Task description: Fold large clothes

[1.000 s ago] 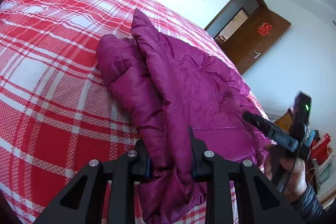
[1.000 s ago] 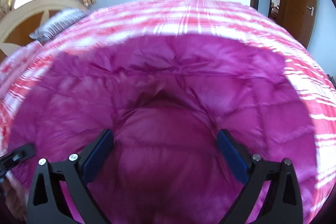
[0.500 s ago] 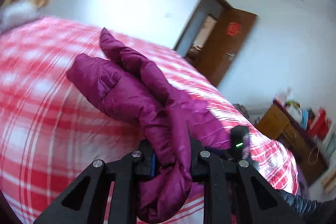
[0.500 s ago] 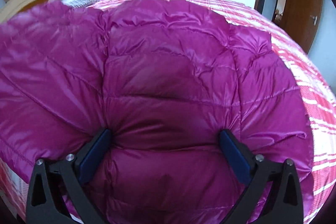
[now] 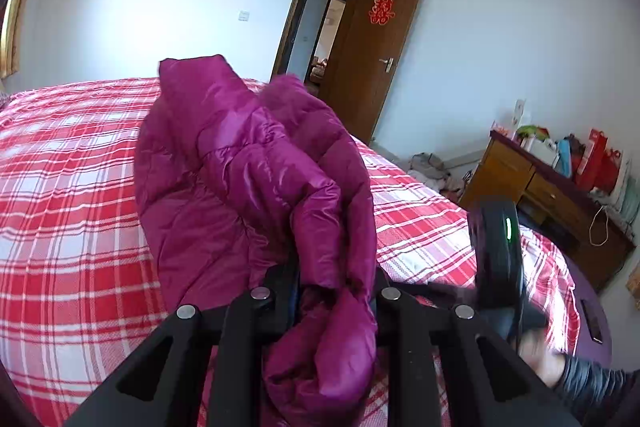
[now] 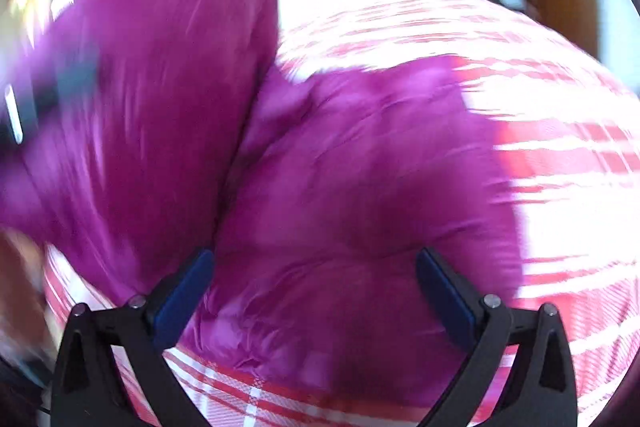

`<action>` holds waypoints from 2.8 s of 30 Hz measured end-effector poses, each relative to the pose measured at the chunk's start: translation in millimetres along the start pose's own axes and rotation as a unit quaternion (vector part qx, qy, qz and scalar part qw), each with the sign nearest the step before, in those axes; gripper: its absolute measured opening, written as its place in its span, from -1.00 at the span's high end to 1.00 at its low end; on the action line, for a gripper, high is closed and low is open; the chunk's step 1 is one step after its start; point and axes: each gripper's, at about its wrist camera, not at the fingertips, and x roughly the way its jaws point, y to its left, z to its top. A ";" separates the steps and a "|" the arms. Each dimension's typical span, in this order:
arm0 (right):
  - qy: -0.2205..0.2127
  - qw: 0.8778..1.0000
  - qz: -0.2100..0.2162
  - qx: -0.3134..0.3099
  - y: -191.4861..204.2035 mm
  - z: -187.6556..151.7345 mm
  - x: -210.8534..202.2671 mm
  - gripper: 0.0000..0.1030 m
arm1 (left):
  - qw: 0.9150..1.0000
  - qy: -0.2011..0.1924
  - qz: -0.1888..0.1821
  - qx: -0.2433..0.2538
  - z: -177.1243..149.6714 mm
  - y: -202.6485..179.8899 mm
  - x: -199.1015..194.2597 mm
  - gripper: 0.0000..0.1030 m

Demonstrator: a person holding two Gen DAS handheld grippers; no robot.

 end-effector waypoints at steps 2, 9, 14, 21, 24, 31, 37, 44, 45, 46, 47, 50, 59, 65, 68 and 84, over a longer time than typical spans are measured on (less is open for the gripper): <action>-0.001 0.998 0.040 0.043 -15.2 19.1 -6.7 -0.84 | 1.000 -0.016 0.005 -0.001 -8.7 8.4 -17.9 0.60; 0.117 0.973 0.186 0.071 12.6 60.4 74.3 -0.45 | 0.998 -0.043 0.015 -0.036 -19.0 39.0 -50.8 0.60; 0.099 0.966 0.166 0.171 3.5 111.4 150.4 -0.43 | 0.999 -0.045 0.003 -0.021 -17.8 37.4 -43.7 0.60; 0.091 0.966 0.174 0.170 11.4 121.5 178.6 -0.43 | 0.992 -0.089 -0.024 -0.090 -22.0 62.3 -61.0 0.60; 0.050 0.963 0.167 0.207 -10.0 129.1 146.9 -0.72 | 0.985 -0.112 -0.004 -0.130 -46.1 86.7 -83.0 0.60; 0.022 0.961 0.211 0.176 23.2 118.7 101.1 0.13 | 0.971 -0.126 0.025 -0.202 -76.5 128.9 -95.3 0.60; 0.147 0.948 0.213 0.184 68.7 97.1 201.0 0.67 | 0.974 -0.129 0.023 -0.186 -73.8 119.9 -100.3 0.60; 0.143 0.956 0.184 0.176 63.1 82.6 198.1 0.43 | 0.980 -0.139 0.005 -0.143 -55.8 102.8 -99.5 0.60; 0.133 0.955 0.198 0.178 59.4 86.0 184.9 -0.06 | 0.982 -0.138 0.002 -0.130 -48.7 95.6 -97.1 0.60; 0.114 0.954 0.211 0.180 56.0 91.2 165.1 -0.49 | 0.984 -0.137 -0.001 -0.118 -43.0 89.0 -93.8 0.60; 0.098 0.955 0.214 0.178 51.0 95.5 148.8 -0.60 | 0.986 -0.133 -0.001 -0.102 -35.1 79.5 -89.0 0.60; 0.042 0.971 0.188 0.142 34.9 107.7 90.5 -0.62 | 0.992 -0.116 -0.014 -0.046 -8.9 39.8 -61.7 0.60; -0.106 0.985 0.110 0.081 -21.3 127.8 -48.4 -0.62 | 0.997 0.001 -0.058 0.045 -14.6 -39.0 93.6 0.60; -0.064 0.991 0.113 0.046 -32.6 131.1 -23.6 -0.62 | 0.995 0.043 -0.026 0.083 -34.5 -51.9 147.4 0.60; -0.018 0.988 0.149 0.048 -51.8 122.9 -7.8 -0.62 | 0.993 0.044 -0.019 0.111 -33.7 -56.5 140.0 0.55; 0.053 0.995 -0.055 0.072 -75.9 97.4 17.2 -0.26 | 0.990 -0.021 0.124 0.057 -10.7 38.5 84.9 -0.89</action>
